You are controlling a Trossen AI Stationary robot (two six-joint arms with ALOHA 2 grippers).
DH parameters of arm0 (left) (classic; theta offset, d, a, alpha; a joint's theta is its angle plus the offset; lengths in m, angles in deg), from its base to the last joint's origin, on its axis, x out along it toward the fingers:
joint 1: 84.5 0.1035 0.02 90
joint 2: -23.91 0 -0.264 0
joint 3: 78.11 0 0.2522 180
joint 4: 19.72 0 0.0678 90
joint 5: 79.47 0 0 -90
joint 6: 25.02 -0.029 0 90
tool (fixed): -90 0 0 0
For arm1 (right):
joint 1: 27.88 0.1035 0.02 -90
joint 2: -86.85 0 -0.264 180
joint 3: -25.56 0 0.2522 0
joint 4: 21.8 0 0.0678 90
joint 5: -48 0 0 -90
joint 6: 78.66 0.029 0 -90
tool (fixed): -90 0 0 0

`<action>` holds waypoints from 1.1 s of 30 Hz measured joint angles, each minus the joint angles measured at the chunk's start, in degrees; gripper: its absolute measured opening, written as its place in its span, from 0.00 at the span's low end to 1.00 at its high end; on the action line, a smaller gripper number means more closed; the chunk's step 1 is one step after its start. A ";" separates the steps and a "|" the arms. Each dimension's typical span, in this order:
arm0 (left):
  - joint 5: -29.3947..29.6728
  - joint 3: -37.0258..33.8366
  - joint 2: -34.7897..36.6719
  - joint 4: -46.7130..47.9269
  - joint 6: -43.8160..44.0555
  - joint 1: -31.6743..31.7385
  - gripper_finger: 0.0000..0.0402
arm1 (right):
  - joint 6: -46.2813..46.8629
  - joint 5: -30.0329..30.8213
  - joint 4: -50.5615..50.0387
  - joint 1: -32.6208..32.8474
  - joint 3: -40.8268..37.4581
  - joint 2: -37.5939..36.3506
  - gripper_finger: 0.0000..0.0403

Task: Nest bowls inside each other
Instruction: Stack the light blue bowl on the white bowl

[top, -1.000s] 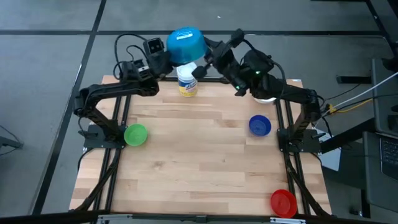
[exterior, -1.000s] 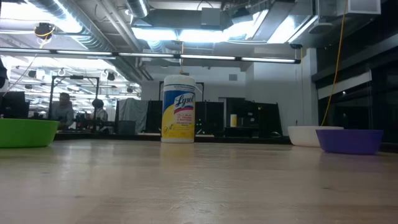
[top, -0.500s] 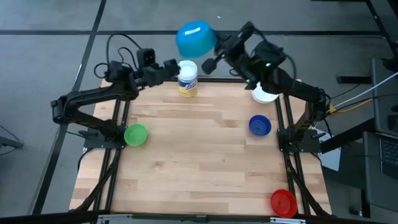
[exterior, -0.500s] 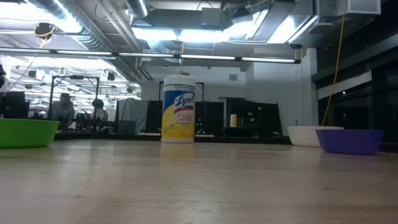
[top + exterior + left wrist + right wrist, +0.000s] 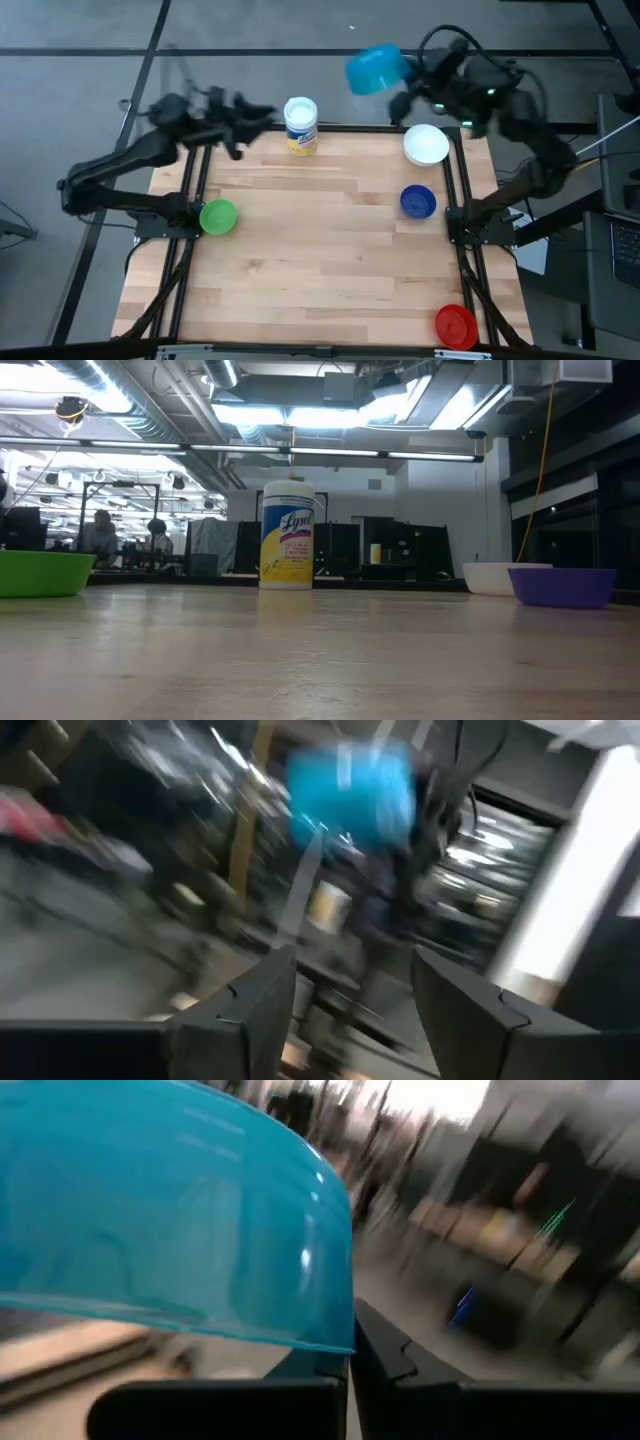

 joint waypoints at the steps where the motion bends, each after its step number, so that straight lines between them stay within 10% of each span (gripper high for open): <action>1: 2.58 0.03 1.81 1.10 -2.78 -0.10 0.48 | 5.34 -2.14 -6.55 -0.53 0.00 -1.30 0.00; 8: 14.47 4.20 7.56 12.05 -18.75 -0.16 0.48 | 30.46 -16.19 -41.13 -2.69 -0.22 -4.11 0.00; 33: 12.15 22.76 -4.03 17.48 -31.48 -6.11 0.48 | 23.65 -42.99 -25.12 -46.17 -56.06 -11.51 0.00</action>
